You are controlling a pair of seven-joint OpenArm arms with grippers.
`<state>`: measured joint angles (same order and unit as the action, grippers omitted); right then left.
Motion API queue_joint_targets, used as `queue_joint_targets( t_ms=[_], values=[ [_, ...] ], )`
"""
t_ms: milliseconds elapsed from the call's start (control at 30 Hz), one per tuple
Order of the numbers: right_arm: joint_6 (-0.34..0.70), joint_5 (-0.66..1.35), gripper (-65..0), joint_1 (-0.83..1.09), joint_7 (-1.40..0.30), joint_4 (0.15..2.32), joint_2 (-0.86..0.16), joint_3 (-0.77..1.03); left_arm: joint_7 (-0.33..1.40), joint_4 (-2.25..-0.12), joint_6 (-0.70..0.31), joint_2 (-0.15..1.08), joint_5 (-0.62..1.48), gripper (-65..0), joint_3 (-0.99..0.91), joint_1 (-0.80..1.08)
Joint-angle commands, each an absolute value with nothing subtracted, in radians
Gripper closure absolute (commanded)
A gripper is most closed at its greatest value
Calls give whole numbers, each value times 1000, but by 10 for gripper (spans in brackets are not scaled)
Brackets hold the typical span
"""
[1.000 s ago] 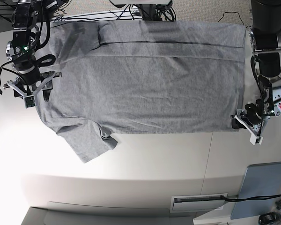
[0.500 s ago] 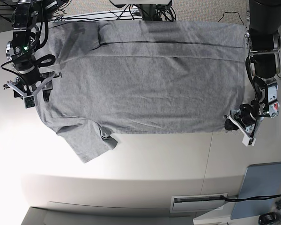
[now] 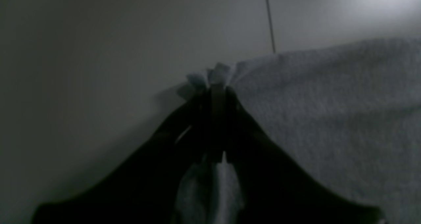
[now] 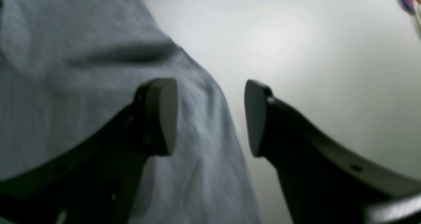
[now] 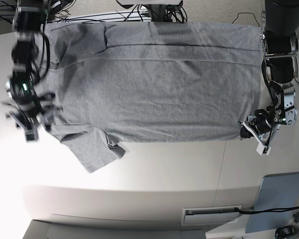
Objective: Fold the T-shirt properly
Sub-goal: 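Grasp the hem corners with both grippers, right gripper reaching the sleeve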
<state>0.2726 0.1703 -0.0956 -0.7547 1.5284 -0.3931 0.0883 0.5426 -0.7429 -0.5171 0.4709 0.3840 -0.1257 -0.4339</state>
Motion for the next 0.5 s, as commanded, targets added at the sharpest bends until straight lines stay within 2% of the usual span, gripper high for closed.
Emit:
queue_joint_targets(
  t_ms=[0,200,367,467],
  values=[
    [266,168,-320,-163,-735,1483,-407,63,558,-751,-515,484,369,0,-126,-451],
    [249,168,-320,-479,-779,1079,-388,-120,561,-751,-514,484,357,0,-126,-451],
    [262,168,-320,-652,-811,824,-339,-154,561,-751,-514,485,357,0,-126,-451],
    [317,169,-320,-706,-837,722,-314,-154,561,-751,-514,485,357,0,-126,-451]
  ],
)
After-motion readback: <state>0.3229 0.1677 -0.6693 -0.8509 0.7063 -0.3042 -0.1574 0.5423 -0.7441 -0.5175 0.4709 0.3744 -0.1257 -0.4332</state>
